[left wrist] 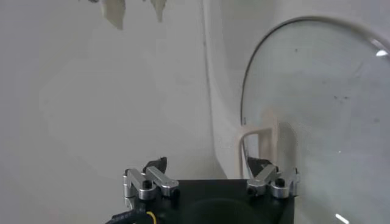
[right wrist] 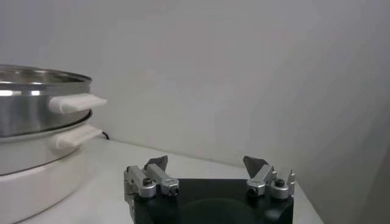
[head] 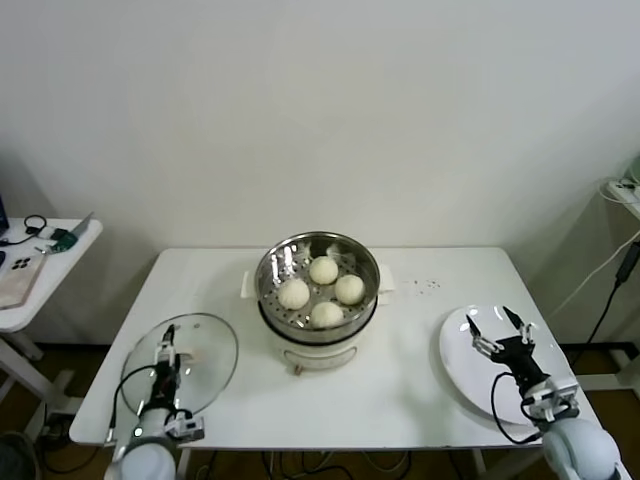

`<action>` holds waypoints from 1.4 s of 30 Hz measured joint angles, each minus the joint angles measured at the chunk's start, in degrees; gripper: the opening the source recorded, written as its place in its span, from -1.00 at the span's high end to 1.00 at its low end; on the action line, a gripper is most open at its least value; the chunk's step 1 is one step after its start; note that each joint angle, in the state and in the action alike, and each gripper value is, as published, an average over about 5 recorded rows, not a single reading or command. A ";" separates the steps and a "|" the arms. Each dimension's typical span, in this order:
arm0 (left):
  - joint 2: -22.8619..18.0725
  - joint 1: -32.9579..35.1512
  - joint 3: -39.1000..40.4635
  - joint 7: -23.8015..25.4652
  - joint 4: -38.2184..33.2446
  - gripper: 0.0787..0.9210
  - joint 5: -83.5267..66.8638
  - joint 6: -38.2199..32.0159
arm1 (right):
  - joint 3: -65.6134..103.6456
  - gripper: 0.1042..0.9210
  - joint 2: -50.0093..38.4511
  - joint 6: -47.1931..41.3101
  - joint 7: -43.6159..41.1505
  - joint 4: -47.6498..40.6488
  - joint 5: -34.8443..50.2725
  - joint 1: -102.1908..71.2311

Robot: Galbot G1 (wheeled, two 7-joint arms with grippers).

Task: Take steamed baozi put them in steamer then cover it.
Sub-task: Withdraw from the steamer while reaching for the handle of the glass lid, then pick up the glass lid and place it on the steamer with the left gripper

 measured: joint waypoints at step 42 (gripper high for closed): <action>2.08 2.03 0.24 -3.77 -5.13 0.86 -2.41 2.85 | -1.14 -0.76 0.92 2.26 -0.96 -3.62 -4.42 1.96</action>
